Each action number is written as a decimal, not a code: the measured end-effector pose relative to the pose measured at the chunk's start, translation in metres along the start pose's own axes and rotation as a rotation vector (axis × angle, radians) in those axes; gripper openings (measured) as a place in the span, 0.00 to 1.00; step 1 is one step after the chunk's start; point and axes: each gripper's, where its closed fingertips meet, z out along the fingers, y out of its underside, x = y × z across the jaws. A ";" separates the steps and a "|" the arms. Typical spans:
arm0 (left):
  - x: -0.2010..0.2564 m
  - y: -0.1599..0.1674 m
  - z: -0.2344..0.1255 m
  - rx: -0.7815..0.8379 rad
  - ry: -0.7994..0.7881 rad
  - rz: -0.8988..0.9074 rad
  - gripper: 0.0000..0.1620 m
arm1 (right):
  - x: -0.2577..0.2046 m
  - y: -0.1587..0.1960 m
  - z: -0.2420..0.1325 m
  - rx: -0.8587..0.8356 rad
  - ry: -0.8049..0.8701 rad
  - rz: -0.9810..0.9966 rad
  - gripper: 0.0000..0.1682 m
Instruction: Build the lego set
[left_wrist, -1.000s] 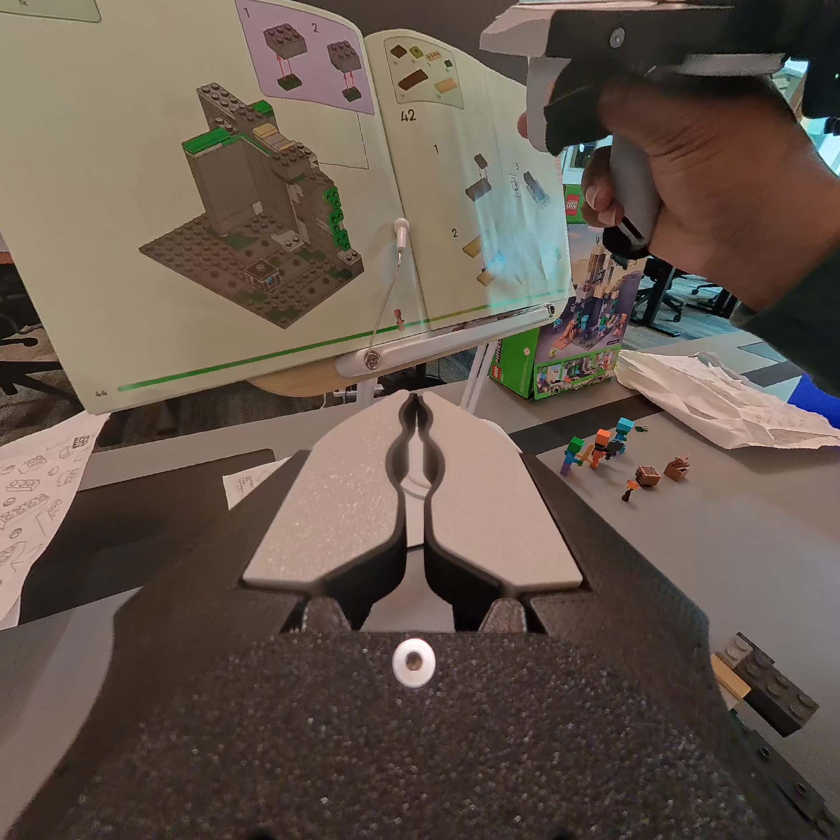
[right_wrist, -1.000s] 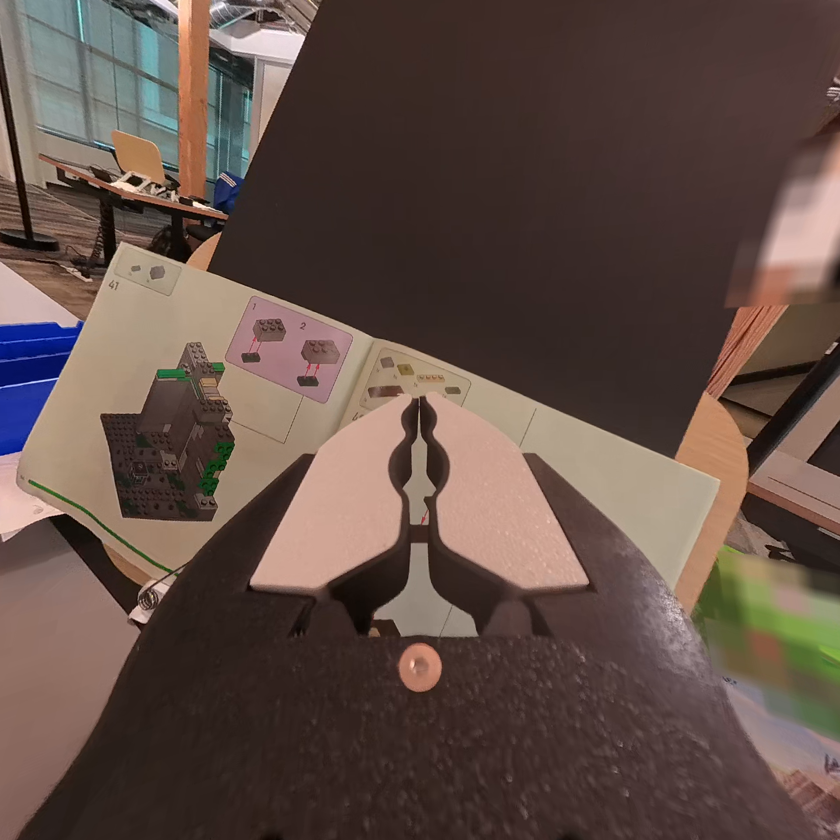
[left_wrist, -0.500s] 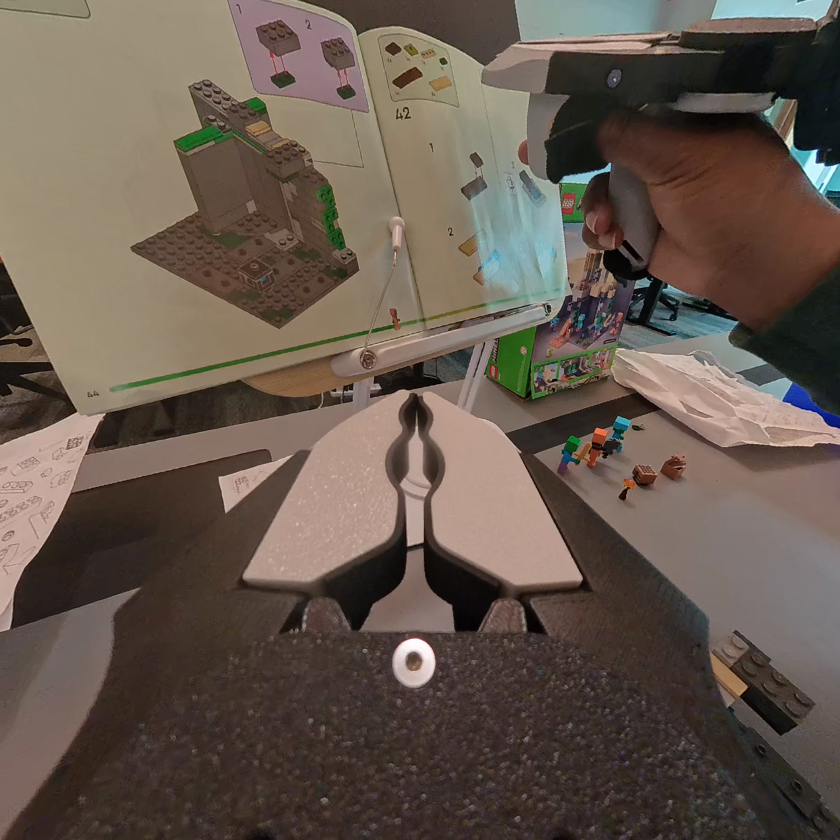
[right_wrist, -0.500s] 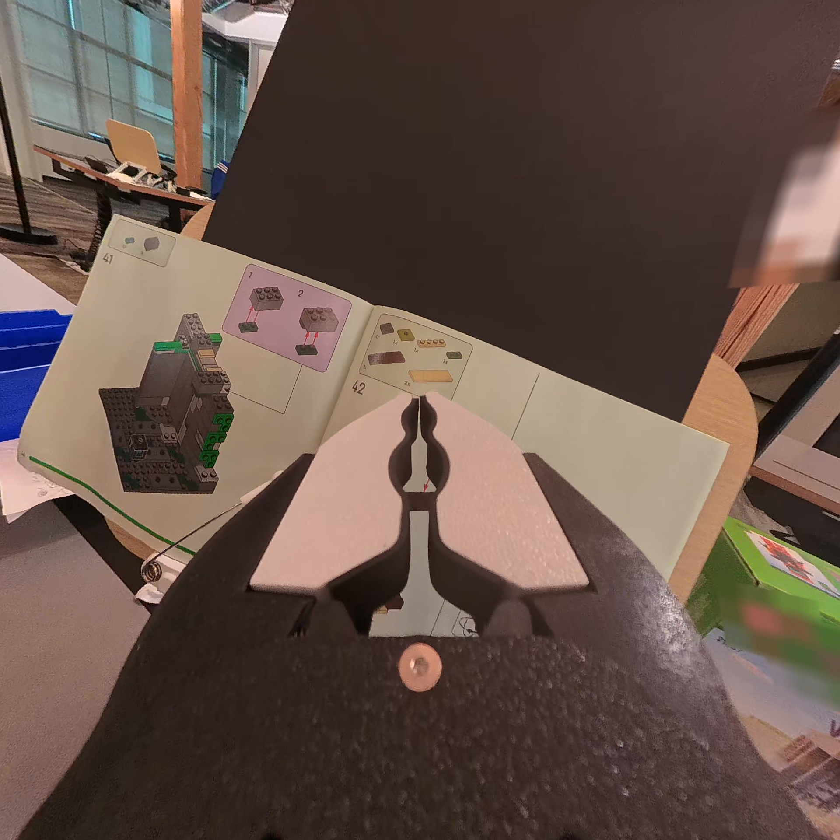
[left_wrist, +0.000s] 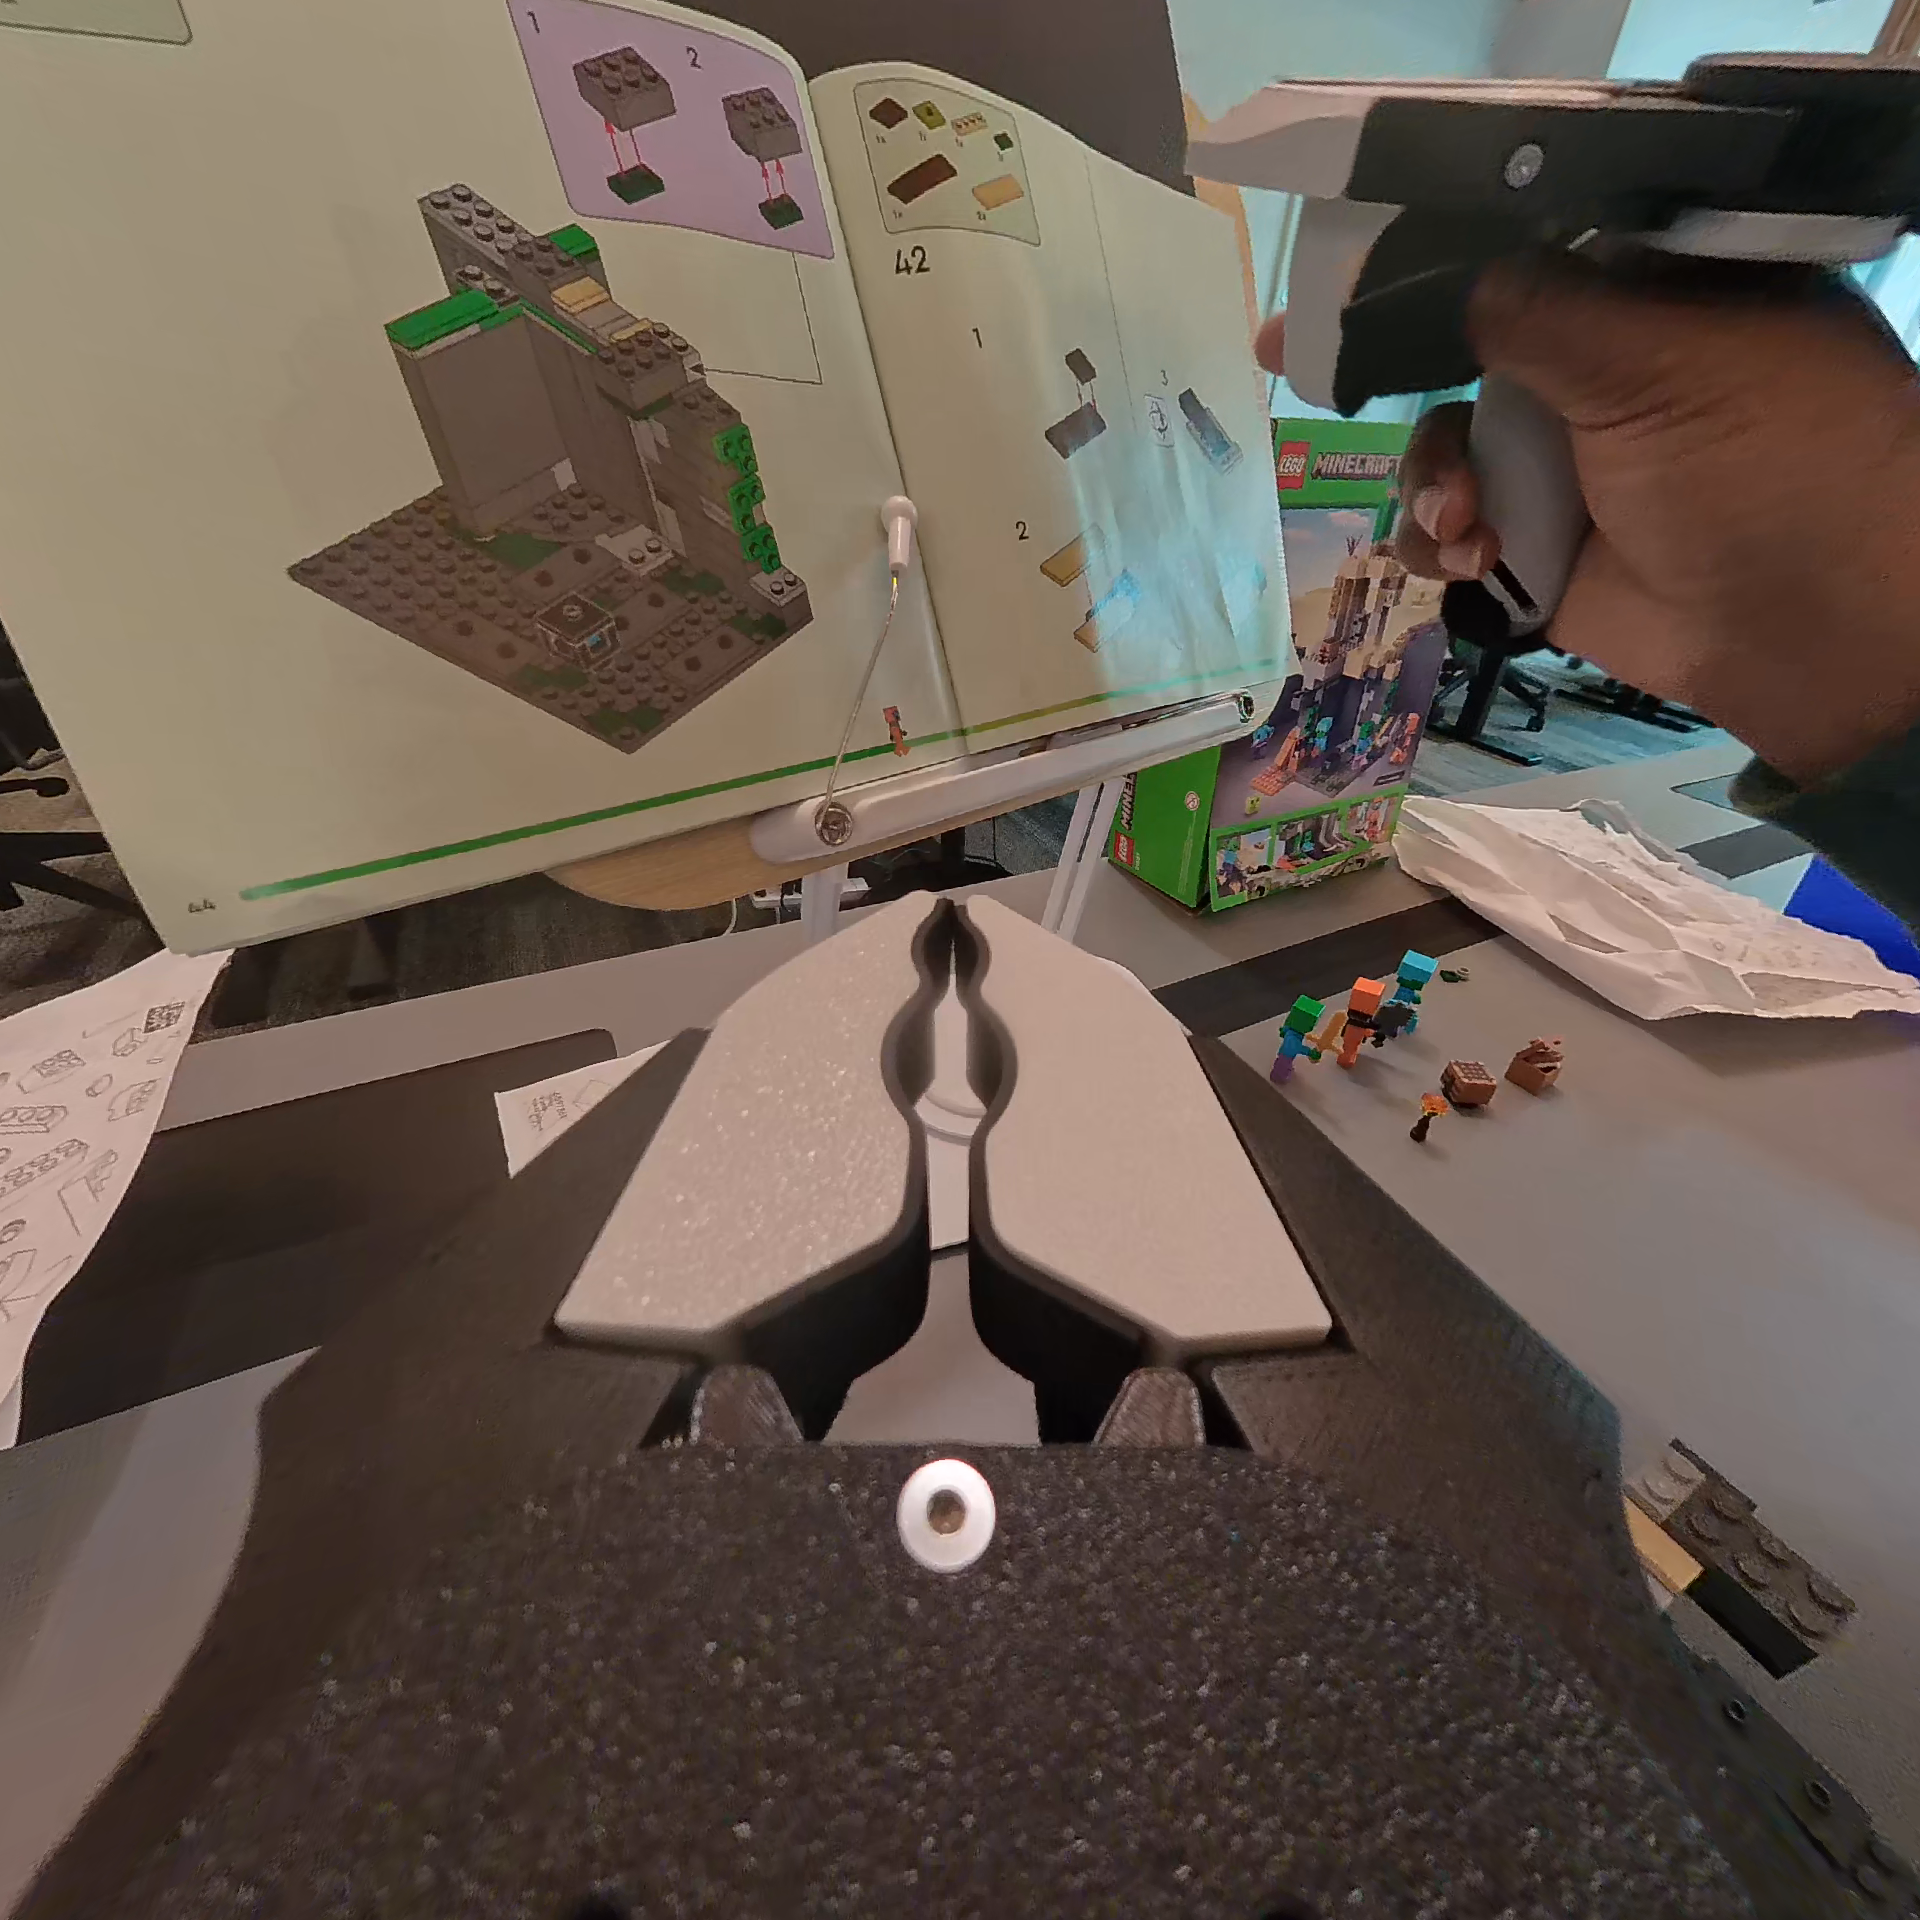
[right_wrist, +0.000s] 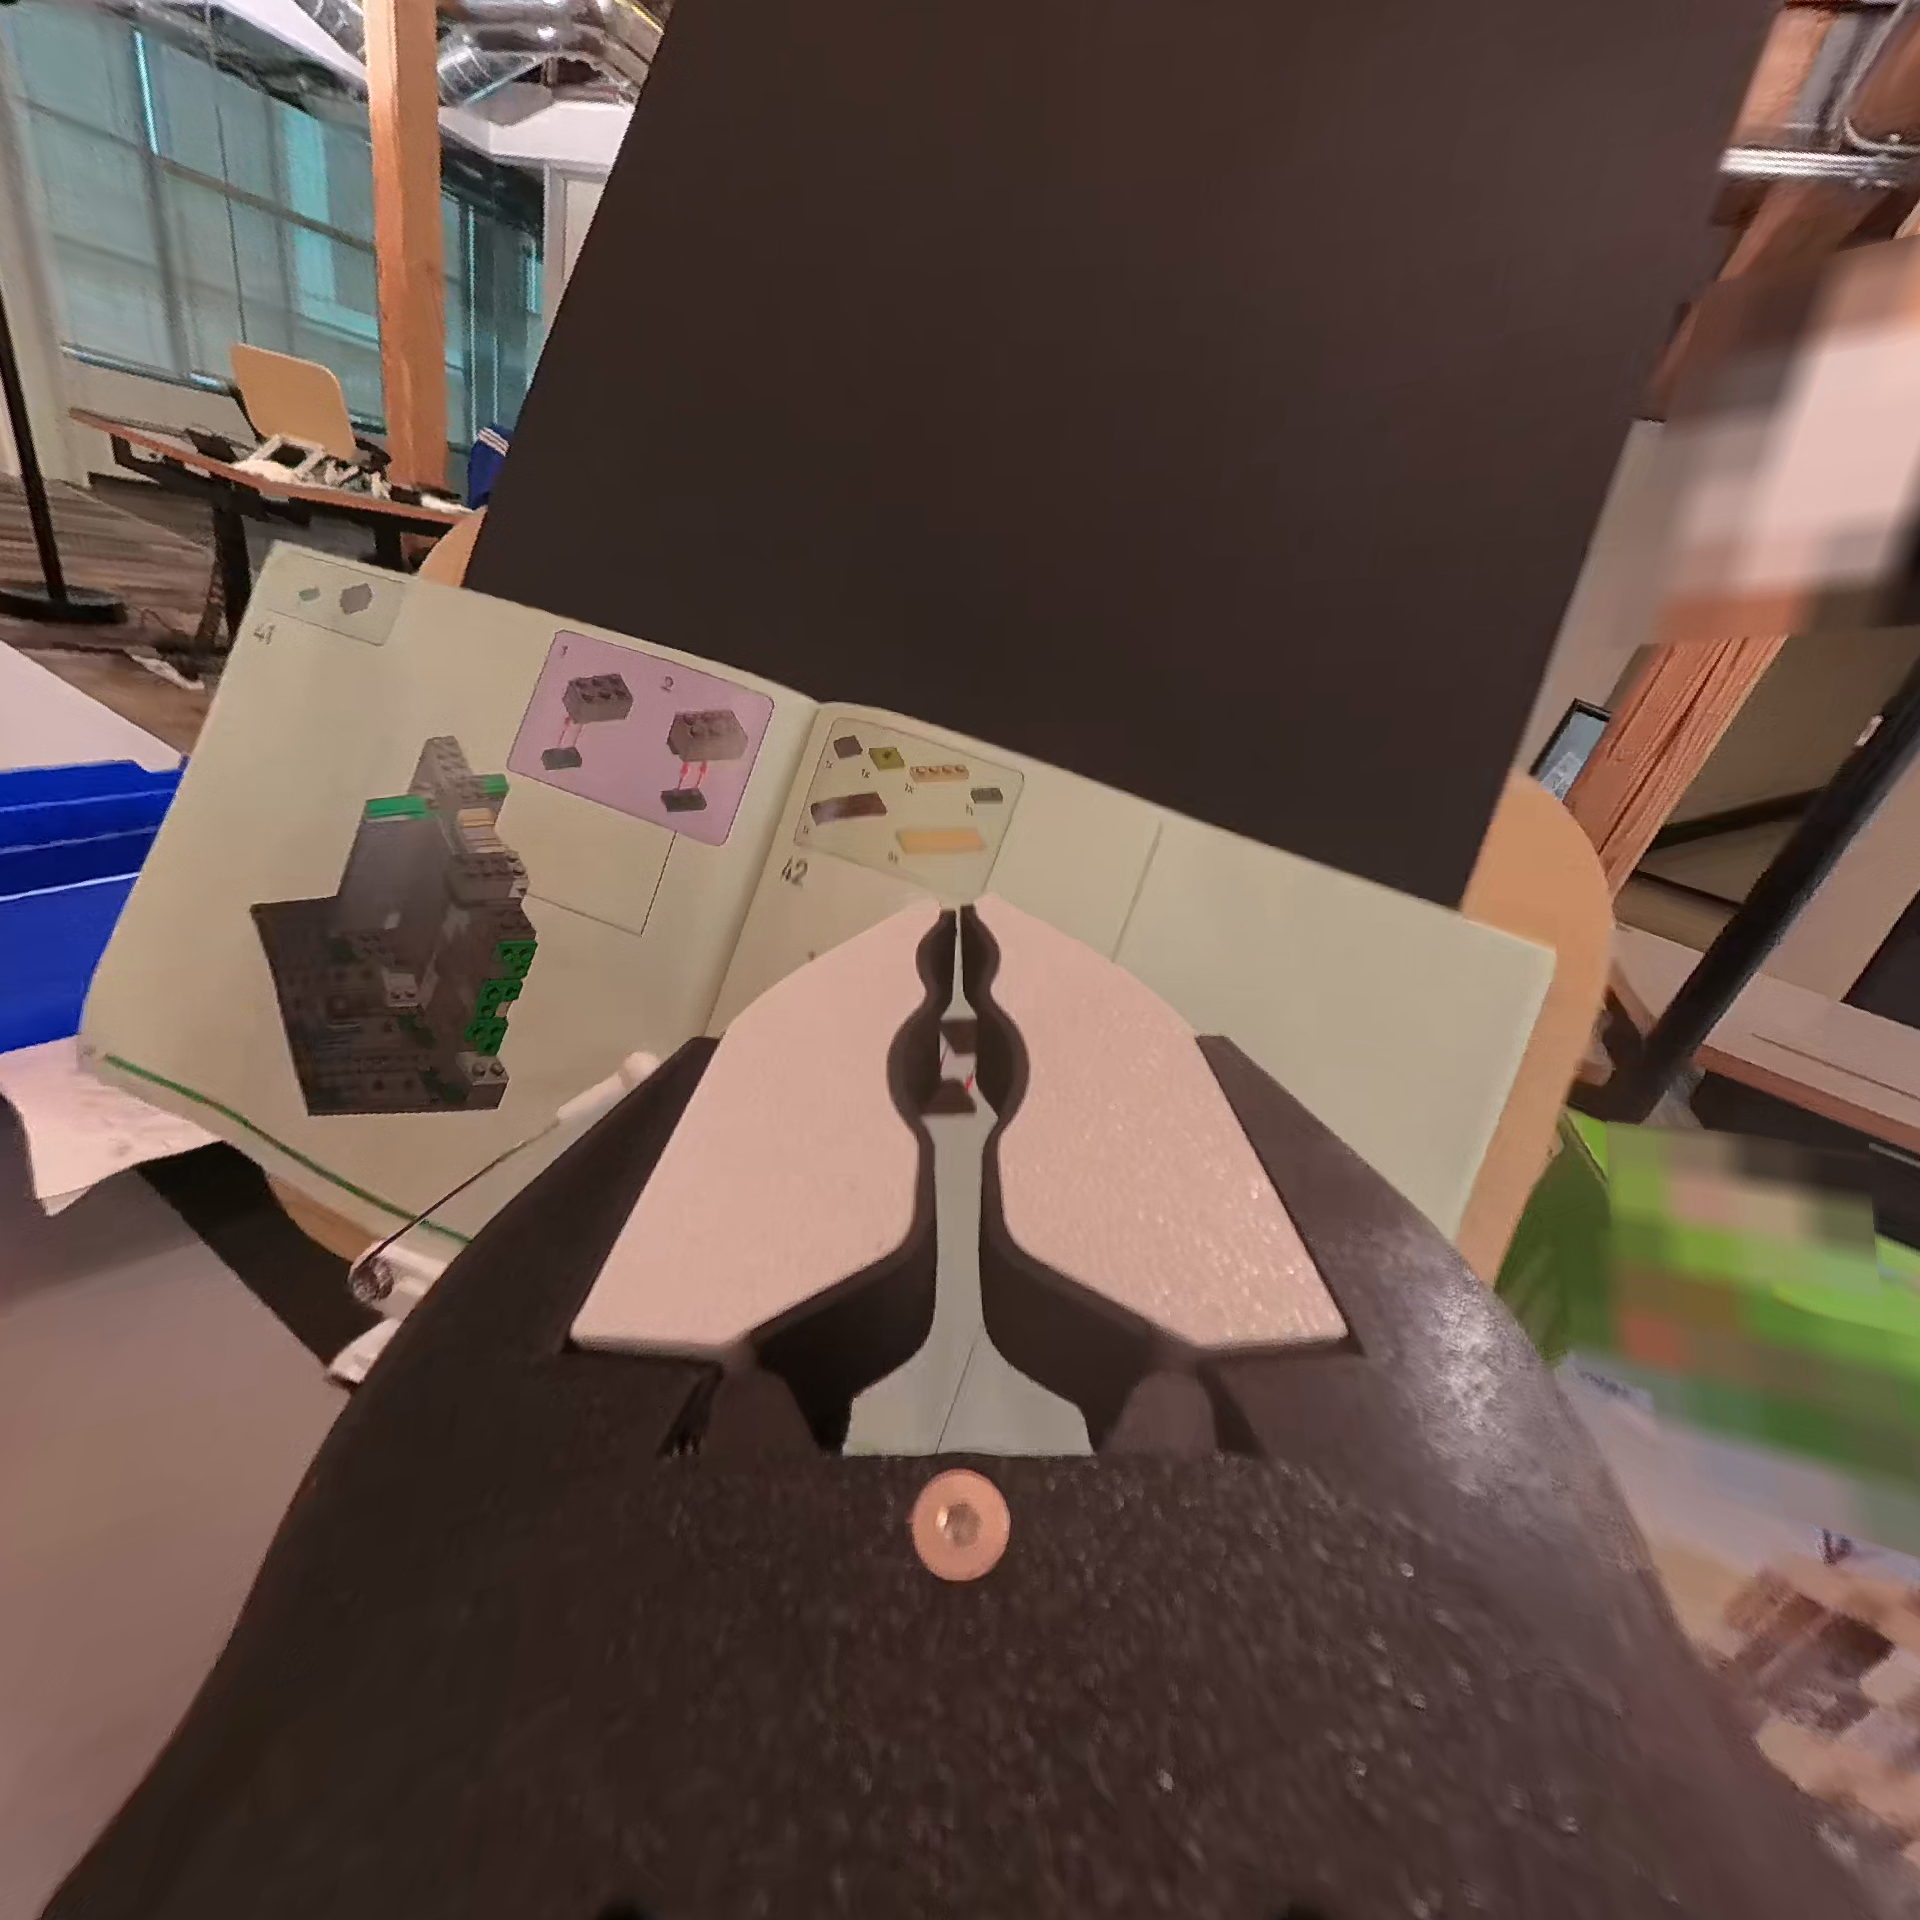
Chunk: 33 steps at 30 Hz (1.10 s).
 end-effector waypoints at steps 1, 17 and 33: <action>0.000 0.000 0.000 0.000 0.001 0.001 0.00 | 0.000 0.001 -0.005 0.003 0.002 0.008 0.00; 0.014 -0.016 -0.004 0.040 0.031 0.017 0.00 | -0.024 0.055 -0.065 -0.071 -0.002 0.060 0.00; 0.017 0.002 0.002 -0.039 0.003 0.035 0.00 | -0.053 0.132 -0.153 -0.288 0.052 0.055 0.01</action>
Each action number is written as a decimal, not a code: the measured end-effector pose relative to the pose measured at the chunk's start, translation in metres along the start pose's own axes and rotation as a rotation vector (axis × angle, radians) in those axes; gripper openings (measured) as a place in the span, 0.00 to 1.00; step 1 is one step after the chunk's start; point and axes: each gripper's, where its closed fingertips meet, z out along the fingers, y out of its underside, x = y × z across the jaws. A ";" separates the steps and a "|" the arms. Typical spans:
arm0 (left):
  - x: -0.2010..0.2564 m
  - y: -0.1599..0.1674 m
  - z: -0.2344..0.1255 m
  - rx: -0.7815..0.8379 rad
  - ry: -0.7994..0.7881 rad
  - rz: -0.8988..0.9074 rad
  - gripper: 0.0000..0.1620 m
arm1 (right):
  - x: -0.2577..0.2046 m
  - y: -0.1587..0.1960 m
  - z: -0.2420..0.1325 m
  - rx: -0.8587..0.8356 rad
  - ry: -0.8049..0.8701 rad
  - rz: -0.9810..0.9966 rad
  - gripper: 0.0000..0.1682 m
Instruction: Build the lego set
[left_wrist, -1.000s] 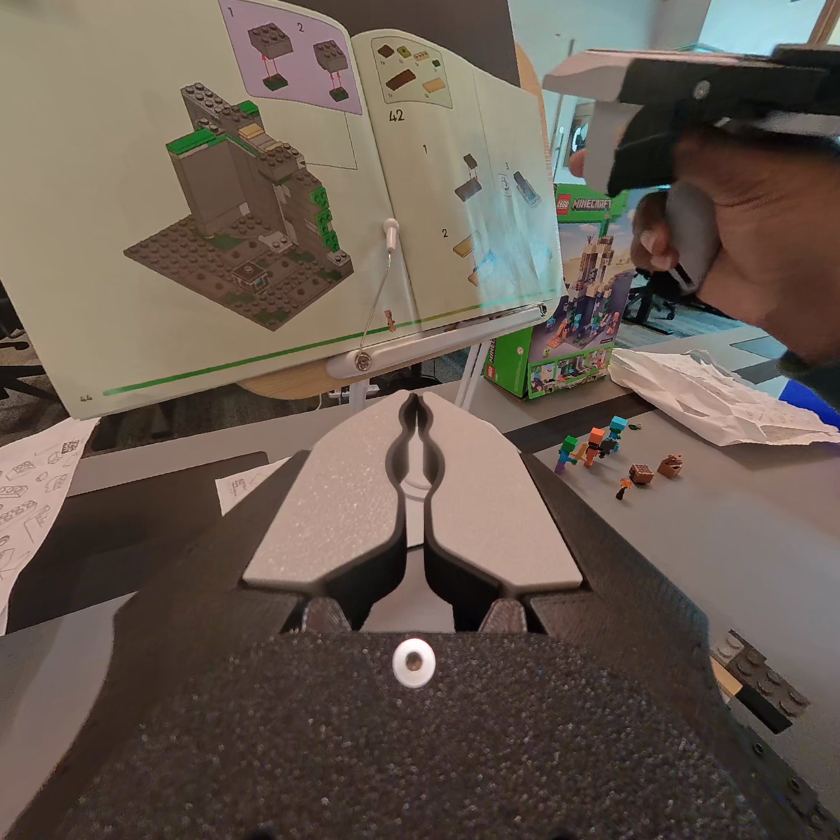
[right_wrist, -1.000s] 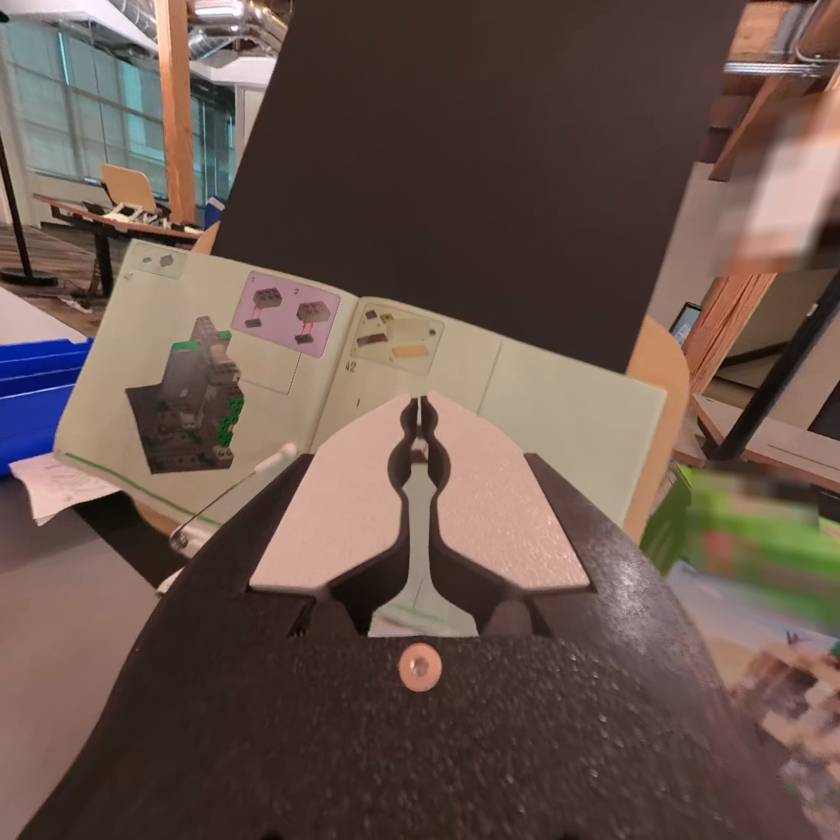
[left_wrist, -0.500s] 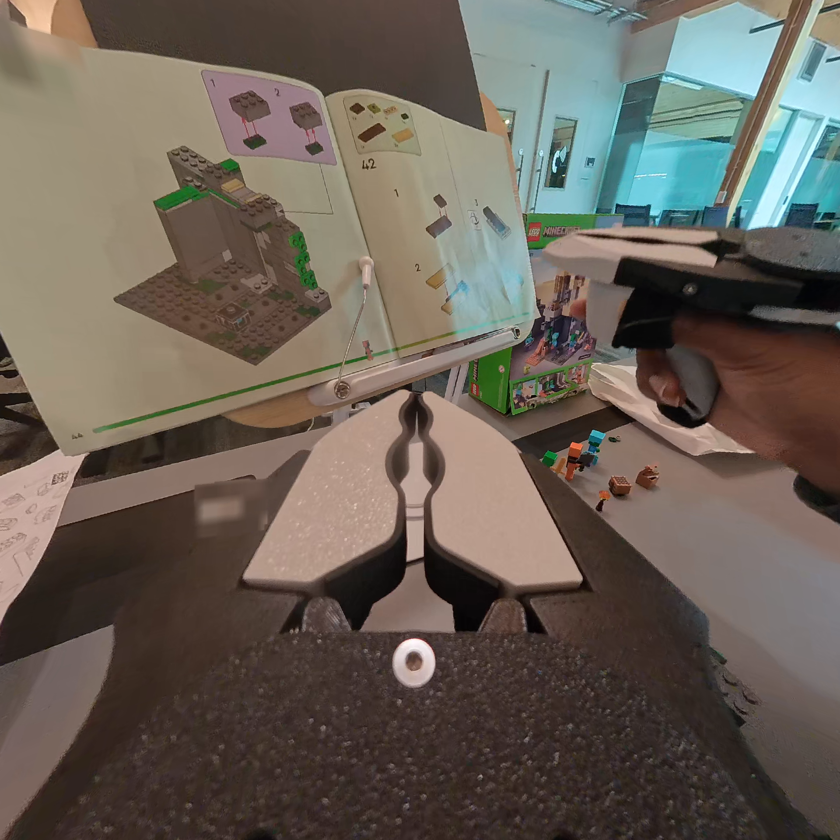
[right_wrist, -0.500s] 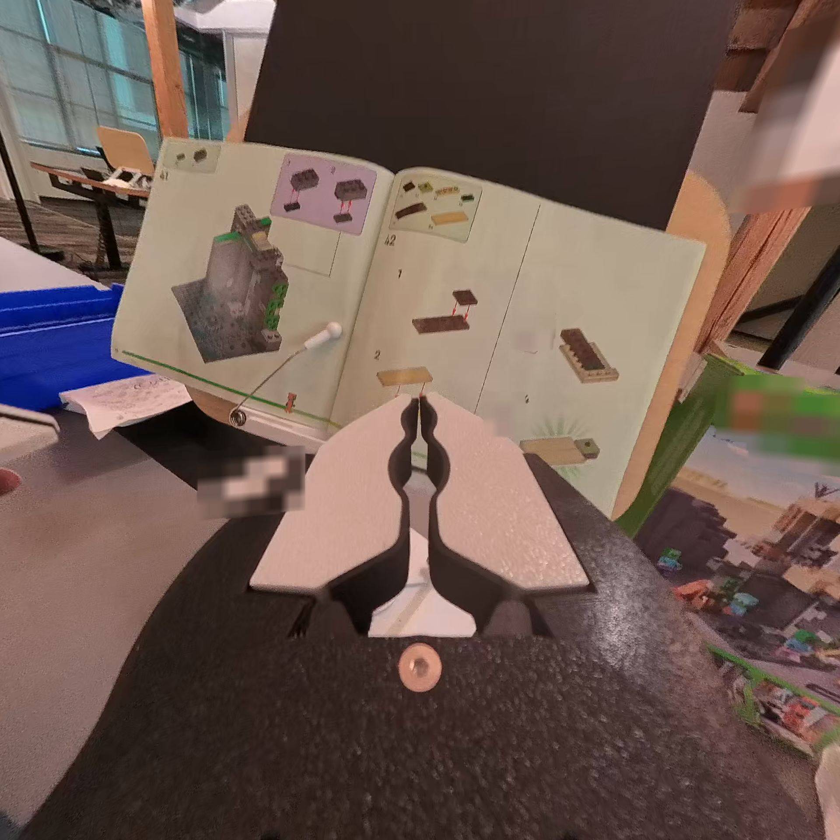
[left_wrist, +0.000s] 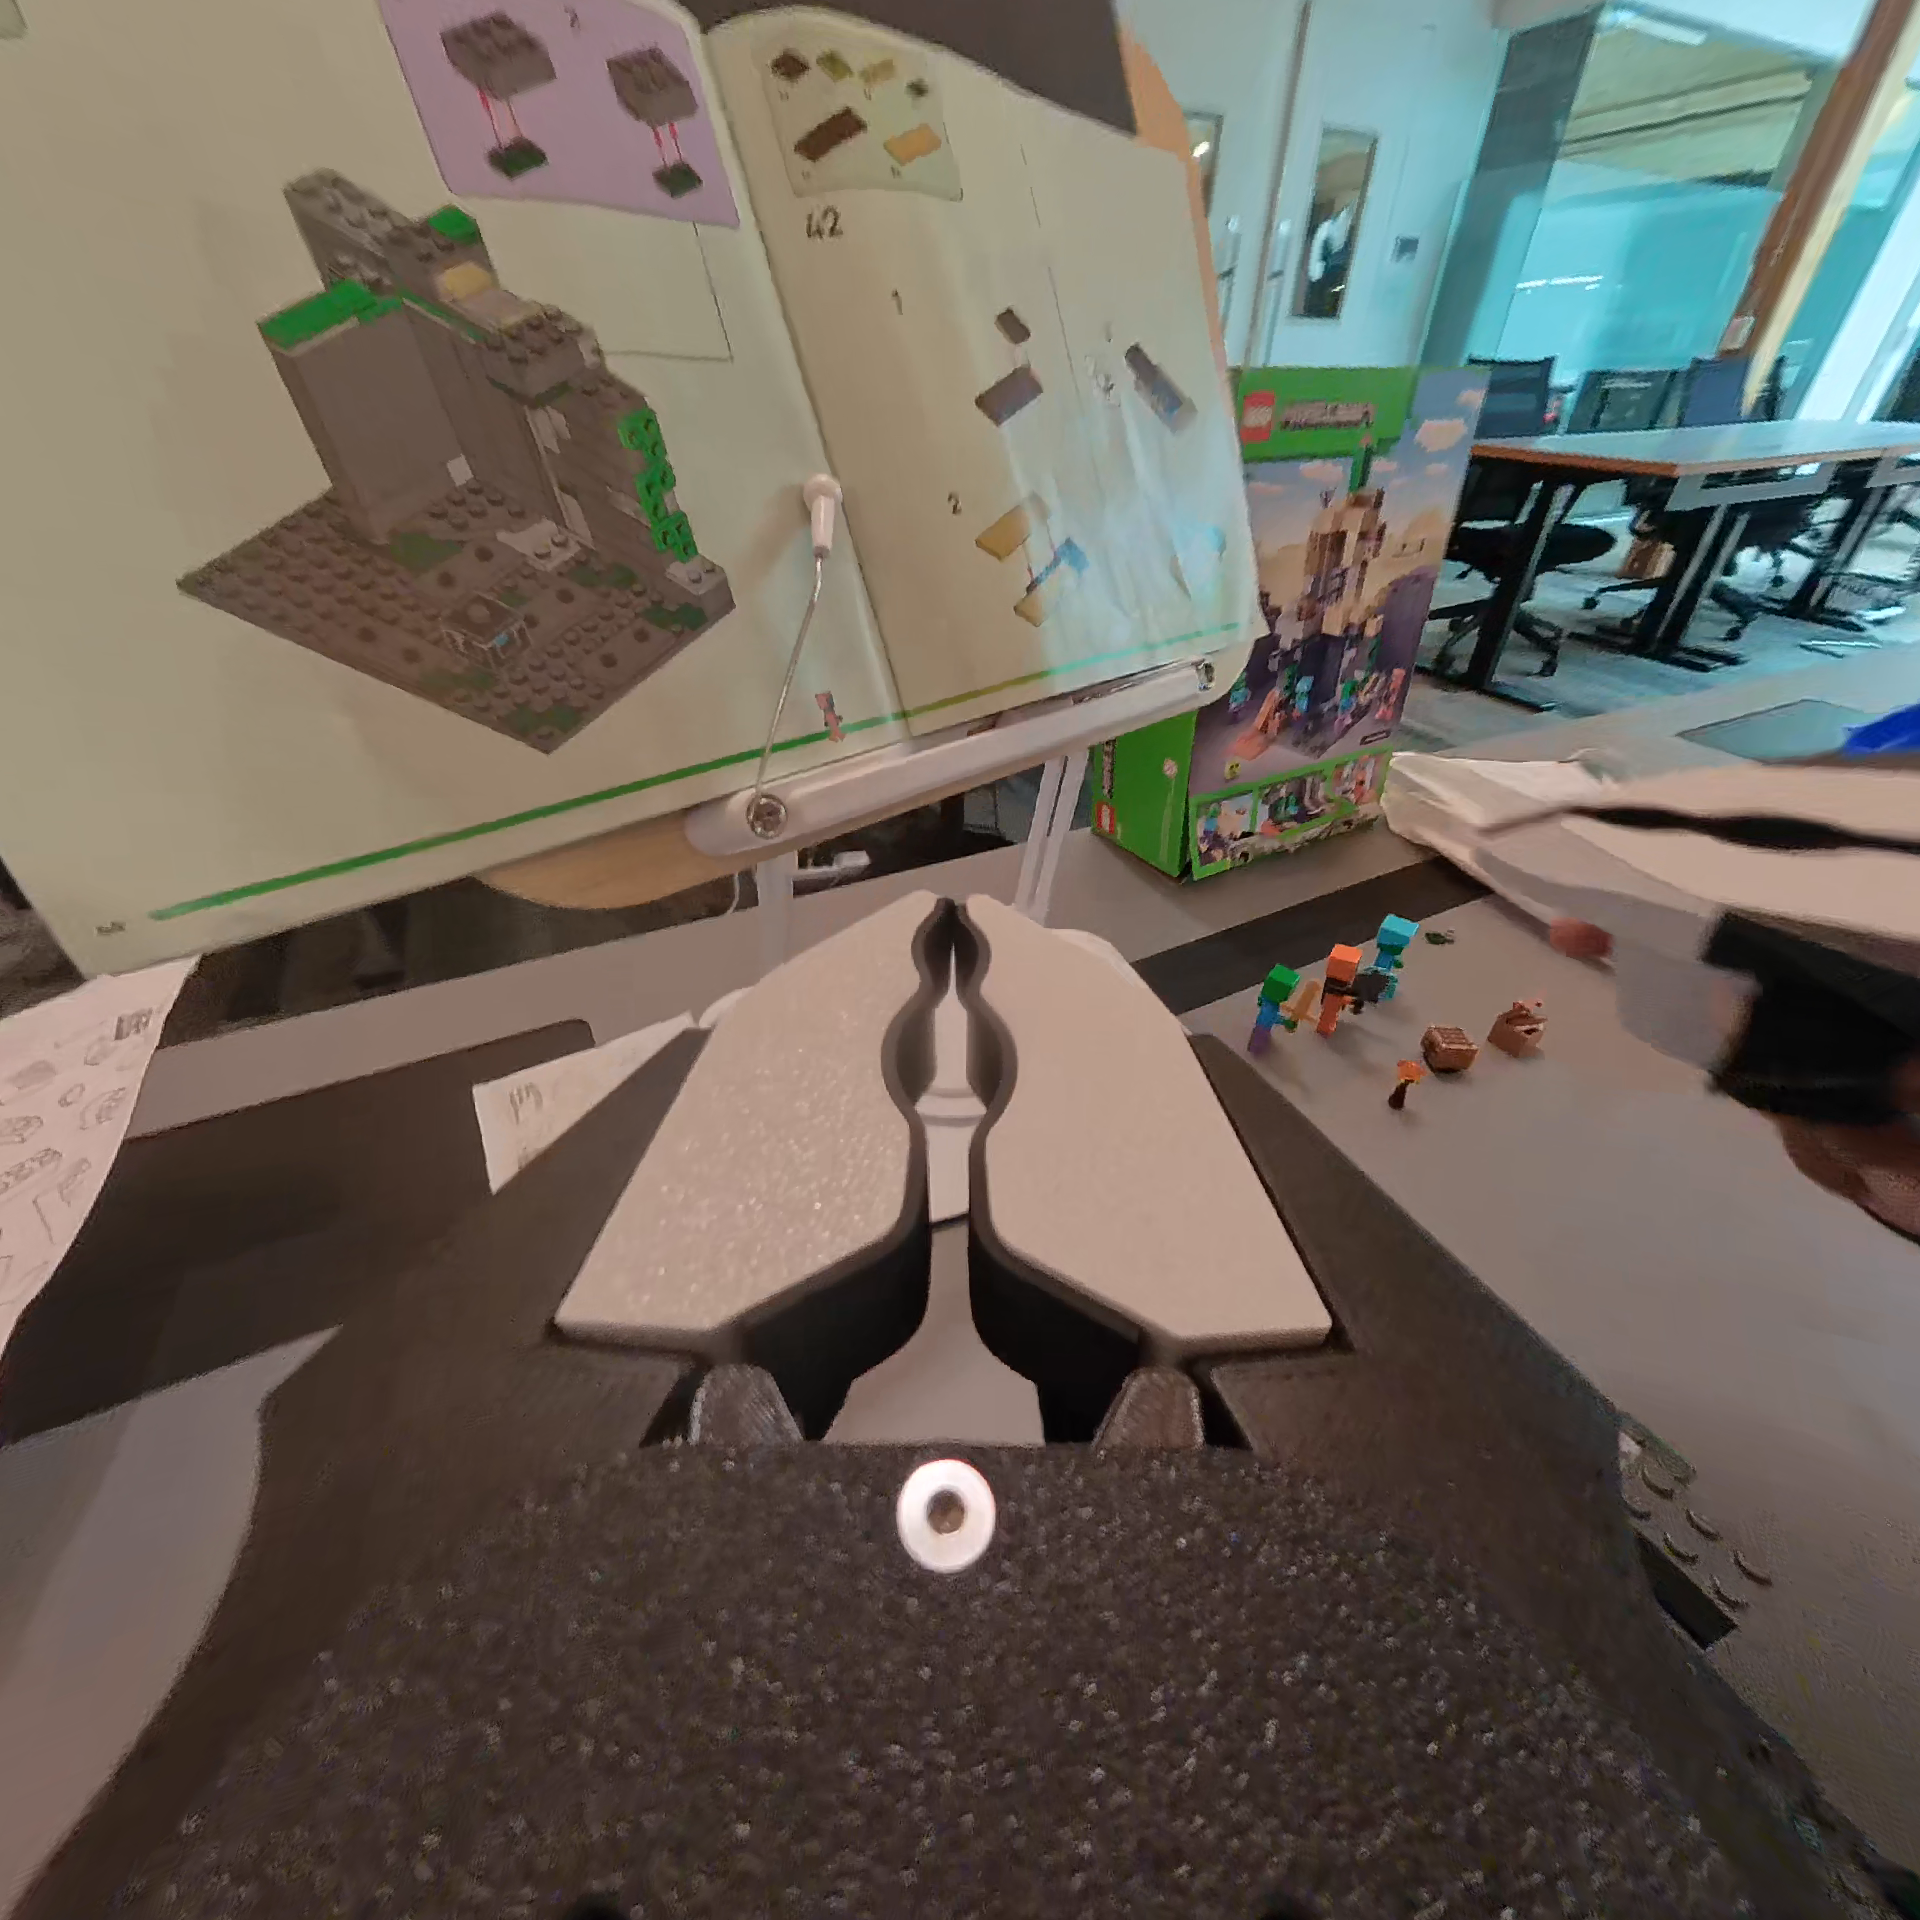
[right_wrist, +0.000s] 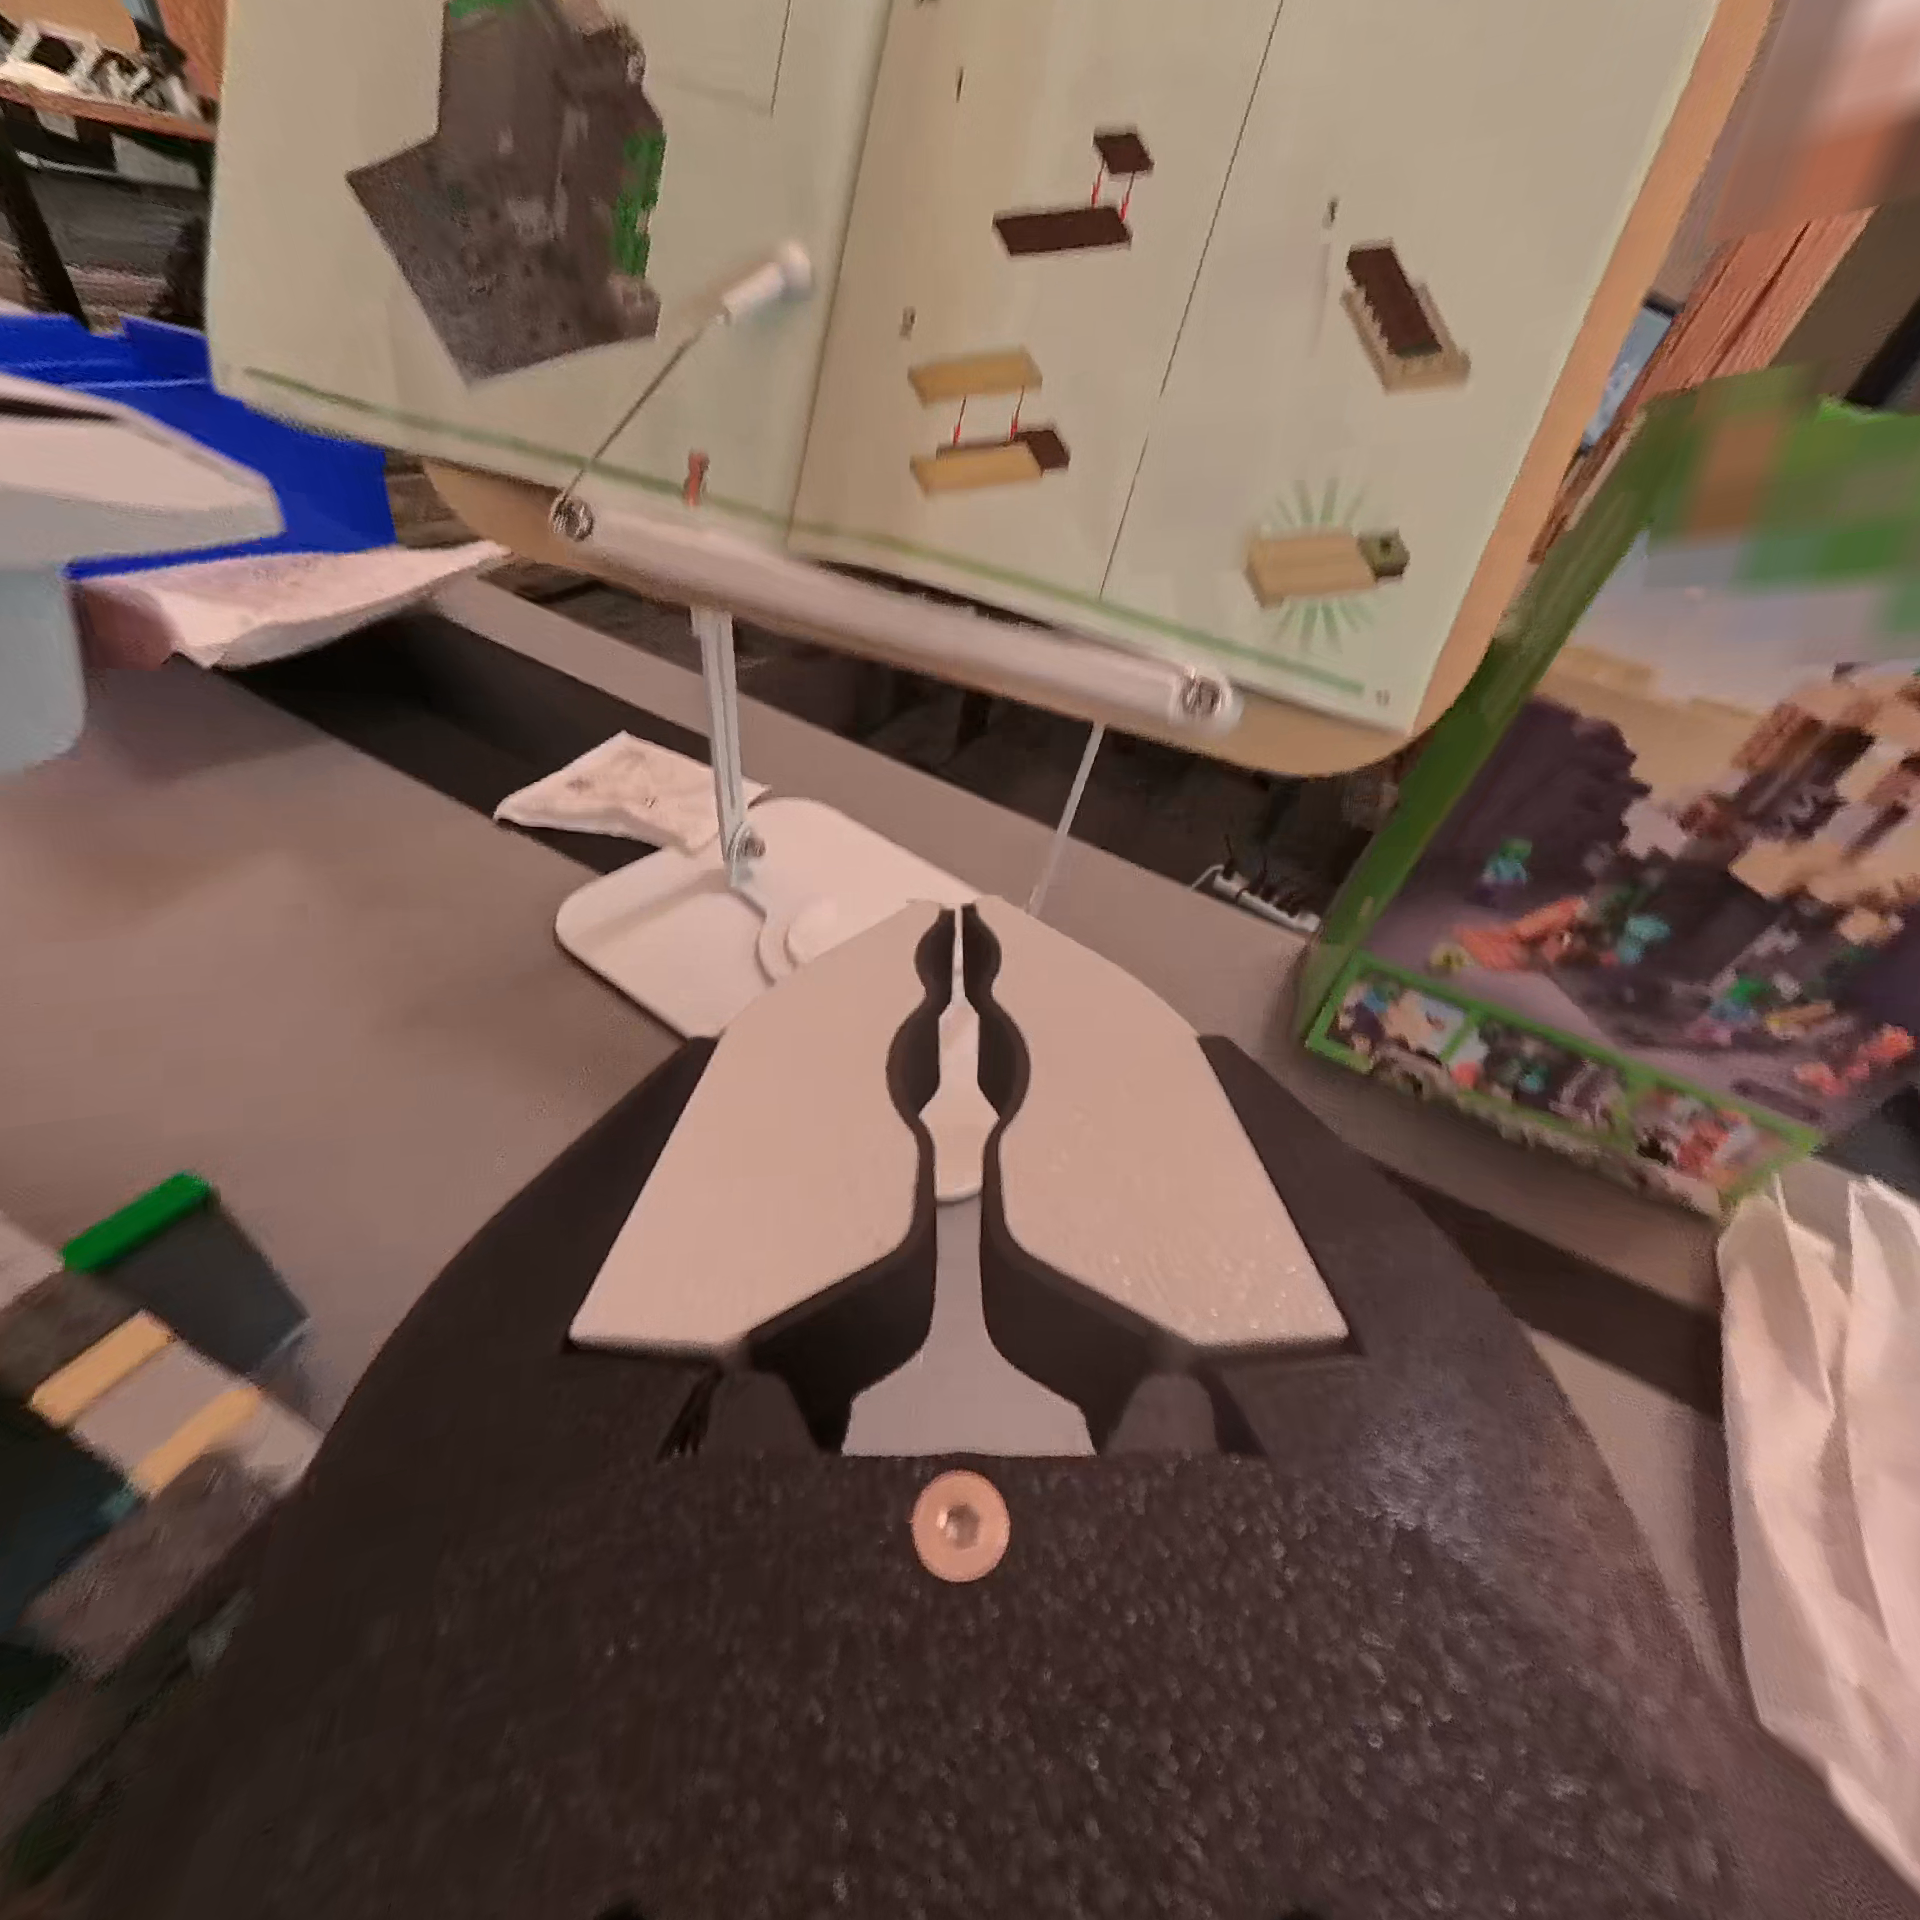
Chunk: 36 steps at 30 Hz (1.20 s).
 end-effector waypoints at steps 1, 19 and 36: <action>0.001 0.001 0.000 -0.004 -0.004 -0.017 0.00 | -0.003 0.007 -0.007 0.000 0.001 0.008 0.01; 0.054 -0.027 -0.014 0.067 0.066 0.042 0.06 | -0.016 0.009 -0.037 0.094 -0.106 0.071 0.06; -0.108 0.055 -0.102 -0.577 -0.025 0.313 0.16 | -0.012 0.012 -0.036 0.085 -0.147 0.126 0.00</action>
